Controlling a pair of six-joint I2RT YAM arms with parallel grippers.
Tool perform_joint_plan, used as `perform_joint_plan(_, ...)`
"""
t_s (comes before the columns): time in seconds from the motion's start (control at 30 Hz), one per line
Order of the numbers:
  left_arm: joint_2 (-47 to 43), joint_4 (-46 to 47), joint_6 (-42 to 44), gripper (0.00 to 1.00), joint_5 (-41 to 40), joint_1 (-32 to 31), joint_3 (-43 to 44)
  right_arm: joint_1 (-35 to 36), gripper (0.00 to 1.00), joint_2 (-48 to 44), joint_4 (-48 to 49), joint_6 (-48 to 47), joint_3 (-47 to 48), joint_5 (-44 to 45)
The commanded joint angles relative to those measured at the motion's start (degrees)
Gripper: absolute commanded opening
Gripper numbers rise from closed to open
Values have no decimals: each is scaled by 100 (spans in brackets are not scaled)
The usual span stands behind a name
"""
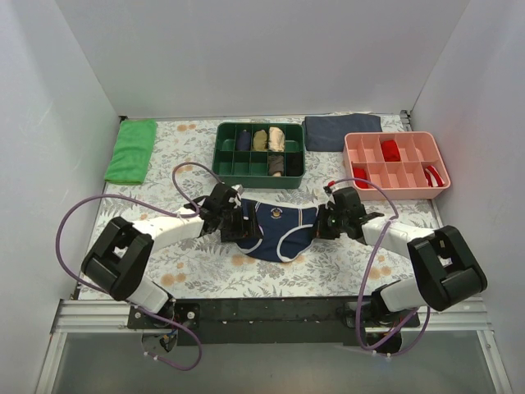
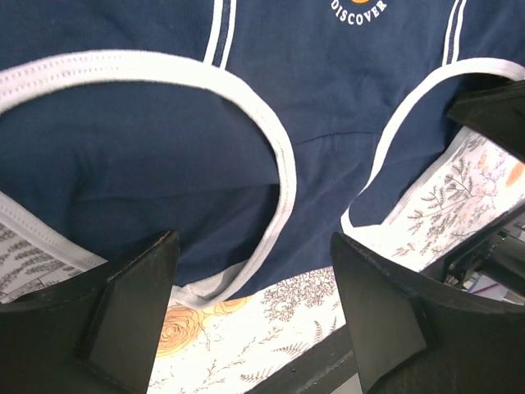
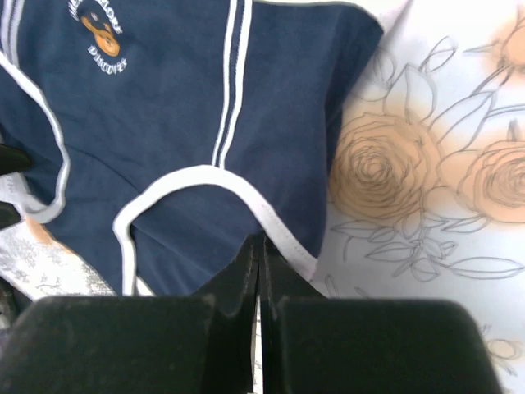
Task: Roll the underwear
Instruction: Flatten out the underwear at the center of the board.
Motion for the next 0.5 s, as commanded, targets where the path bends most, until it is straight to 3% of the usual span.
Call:
perform_joint_plan(0.0,-115,-174,-173,74,5,-77,-509,6,1,-149,2,19,-322,165)
perform_joint_plan(0.23,-475,-446,-270,74,128,-209,-747,67,6,-983,-411,-192,-183,52)
perform_joint_plan(0.47,-572,-719,-173,75,75,-218,-335,716,9,-1512,-745,-96,64,-125)
